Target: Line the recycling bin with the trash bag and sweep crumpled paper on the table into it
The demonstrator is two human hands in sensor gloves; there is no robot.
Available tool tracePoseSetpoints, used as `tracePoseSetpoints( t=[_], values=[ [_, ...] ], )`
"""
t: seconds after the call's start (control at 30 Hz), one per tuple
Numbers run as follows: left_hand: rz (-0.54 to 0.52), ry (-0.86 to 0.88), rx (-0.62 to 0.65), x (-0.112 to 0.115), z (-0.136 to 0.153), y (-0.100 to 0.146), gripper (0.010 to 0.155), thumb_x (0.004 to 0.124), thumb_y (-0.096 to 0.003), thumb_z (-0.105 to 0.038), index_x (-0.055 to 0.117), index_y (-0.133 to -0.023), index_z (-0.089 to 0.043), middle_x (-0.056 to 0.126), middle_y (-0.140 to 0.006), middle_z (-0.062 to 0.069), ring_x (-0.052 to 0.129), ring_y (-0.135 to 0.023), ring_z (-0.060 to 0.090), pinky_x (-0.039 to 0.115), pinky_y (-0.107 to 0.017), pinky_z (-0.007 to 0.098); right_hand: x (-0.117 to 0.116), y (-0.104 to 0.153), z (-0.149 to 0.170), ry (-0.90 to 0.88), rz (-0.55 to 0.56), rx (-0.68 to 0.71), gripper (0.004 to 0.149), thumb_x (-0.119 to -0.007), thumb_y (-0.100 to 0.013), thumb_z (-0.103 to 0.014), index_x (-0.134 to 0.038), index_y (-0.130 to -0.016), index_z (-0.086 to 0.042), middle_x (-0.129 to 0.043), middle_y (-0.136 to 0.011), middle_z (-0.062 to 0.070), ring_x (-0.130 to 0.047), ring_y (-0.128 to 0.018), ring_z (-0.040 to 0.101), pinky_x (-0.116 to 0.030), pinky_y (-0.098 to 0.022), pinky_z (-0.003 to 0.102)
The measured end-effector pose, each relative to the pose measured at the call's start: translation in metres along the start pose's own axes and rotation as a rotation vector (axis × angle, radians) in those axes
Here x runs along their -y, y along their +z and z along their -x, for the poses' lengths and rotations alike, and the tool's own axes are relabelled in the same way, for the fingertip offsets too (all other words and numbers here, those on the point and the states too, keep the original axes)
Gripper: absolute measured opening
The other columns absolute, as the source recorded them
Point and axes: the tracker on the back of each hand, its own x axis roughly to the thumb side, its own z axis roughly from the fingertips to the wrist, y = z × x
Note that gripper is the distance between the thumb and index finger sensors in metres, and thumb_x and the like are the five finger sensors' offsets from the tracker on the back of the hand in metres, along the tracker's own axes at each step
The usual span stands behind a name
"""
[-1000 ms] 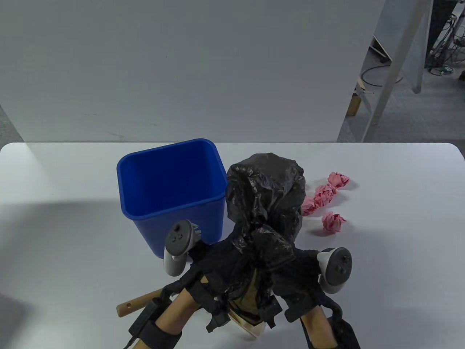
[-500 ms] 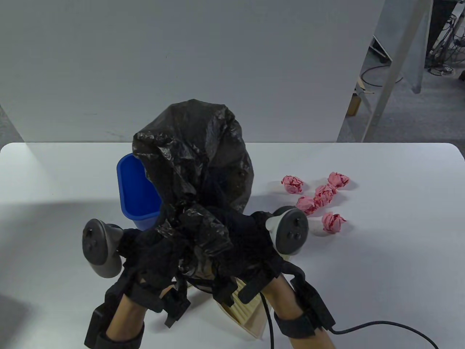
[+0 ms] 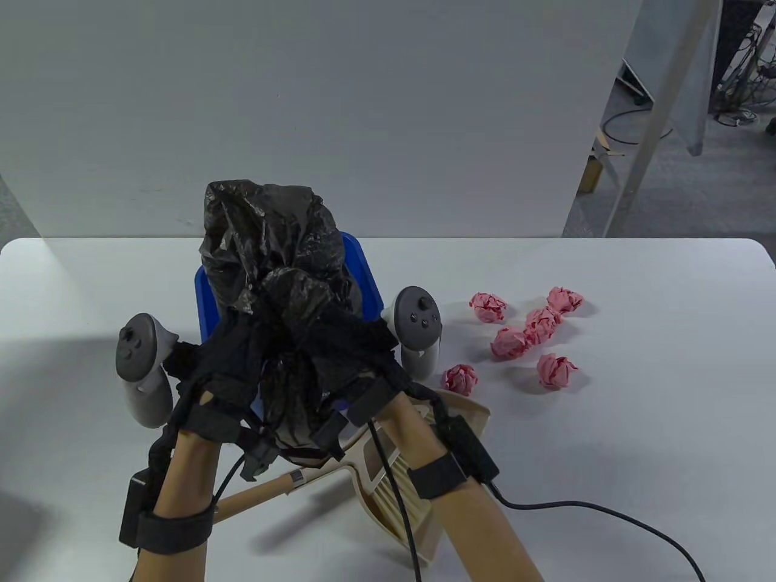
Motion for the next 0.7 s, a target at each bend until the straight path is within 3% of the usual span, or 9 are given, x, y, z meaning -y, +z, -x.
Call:
tracePoseSetpoints(
  t=[0.13, 0.2, 0.27, 0.33, 0.43, 0.53, 0.6, 0.7],
  values=[
    [-0.049, -0.025, -0.148, -0.013, 0.007, -0.009, 0.063, 0.053, -0.0637, -0.052, 0.032, -0.122, -0.041, 0.01, -0.129, 0.005, 0.026, -0.113, 0.059, 0.047, -0.069, 0.08, 0.007, -0.007, 0.017, -0.064, 0.034, -0.153, 0.043, -0.058, -0.064, -0.046, -0.071, -0.099, -0.026, -0.034, -0.124, 0.02, -0.03, -0.102, 0.061, -0.045, -0.061, 0.081],
    [-0.107, -0.128, -0.29, -0.024, 0.009, -0.011, 0.061, 0.056, -0.0638, -0.049, 0.04, -0.122, -0.036, 0.017, -0.126, 0.02, 0.042, -0.107, 0.065, 0.06, -0.07, 0.071, 0.013, -0.006, 0.022, -0.018, 0.069, -0.258, 0.045, -0.057, -0.064, -0.044, -0.068, -0.102, -0.024, -0.034, -0.122, 0.027, -0.036, -0.101, 0.063, -0.048, -0.061, 0.08],
    [-0.138, -0.314, -0.371, -0.032, 0.005, -0.006, 0.06, 0.057, -0.0644, -0.047, 0.046, -0.121, -0.03, 0.028, -0.122, 0.03, 0.062, -0.104, 0.057, 0.071, -0.069, 0.057, 0.023, -0.003, 0.02, 0.111, 0.103, -0.311, 0.046, -0.058, -0.064, -0.042, -0.067, -0.104, -0.022, -0.038, -0.119, 0.032, -0.046, -0.098, 0.063, -0.056, -0.064, 0.072],
    [-0.277, -0.537, -0.365, -0.037, -0.003, 0.002, 0.057, 0.06, -0.0644, -0.046, 0.055, -0.118, -0.027, 0.053, -0.12, 0.027, 0.085, -0.091, 0.044, 0.081, -0.059, 0.048, 0.035, 0.0, 0.014, 0.27, 0.127, -0.305, 0.045, -0.059, -0.064, -0.043, -0.068, -0.103, -0.023, -0.044, -0.119, 0.03, -0.055, -0.097, 0.059, -0.061, -0.064, 0.068],
    [-0.447, -0.817, -0.359, -0.04, -0.015, 0.016, 0.053, 0.066, -0.0633, -0.043, 0.066, -0.113, -0.026, 0.076, -0.109, 0.018, 0.097, -0.07, 0.03, 0.086, -0.047, 0.042, 0.052, 0.011, 0.005, 0.493, 0.221, -0.281, 0.042, -0.061, -0.063, -0.042, -0.072, -0.099, -0.023, -0.056, -0.116, 0.025, -0.066, -0.094, 0.053, -0.066, -0.063, 0.065],
    [-0.545, -0.95, -0.383, -0.045, -0.016, 0.032, 0.051, 0.07, -0.0627, -0.041, 0.07, -0.111, -0.026, 0.083, -0.101, 0.013, 0.098, -0.061, 0.023, 0.086, -0.042, 0.039, 0.068, 0.028, 0.001, 0.601, 0.33, -0.227, 0.042, -0.063, -0.063, -0.041, -0.072, -0.099, -0.022, -0.063, -0.112, 0.022, -0.072, -0.091, 0.048, -0.07, -0.062, 0.056],
    [-0.604, -0.996, -0.399, -0.05, -0.012, 0.04, 0.05, 0.071, -0.0623, -0.04, 0.071, -0.11, -0.025, 0.084, -0.098, 0.012, 0.097, -0.057, 0.02, 0.086, -0.04, 0.039, 0.078, 0.039, -0.001, 0.667, 0.407, -0.213, 0.042, -0.063, -0.063, -0.039, -0.069, -0.101, -0.023, -0.065, -0.111, 0.022, -0.073, -0.09, 0.048, -0.069, -0.061, 0.06],
    [-0.645, -1.034, -0.461, -0.063, 0.002, 0.052, 0.049, 0.071, -0.0622, -0.036, 0.07, -0.11, -0.025, 0.086, -0.094, 0.01, 0.096, -0.053, 0.017, 0.086, -0.038, 0.038, 0.092, 0.053, 0.009, 0.781, 0.434, -0.267, 0.046, -0.063, -0.063, -0.039, -0.062, -0.106, -0.024, -0.064, -0.111, 0.023, -0.073, -0.089, 0.048, -0.069, -0.061, 0.06]
  ],
)
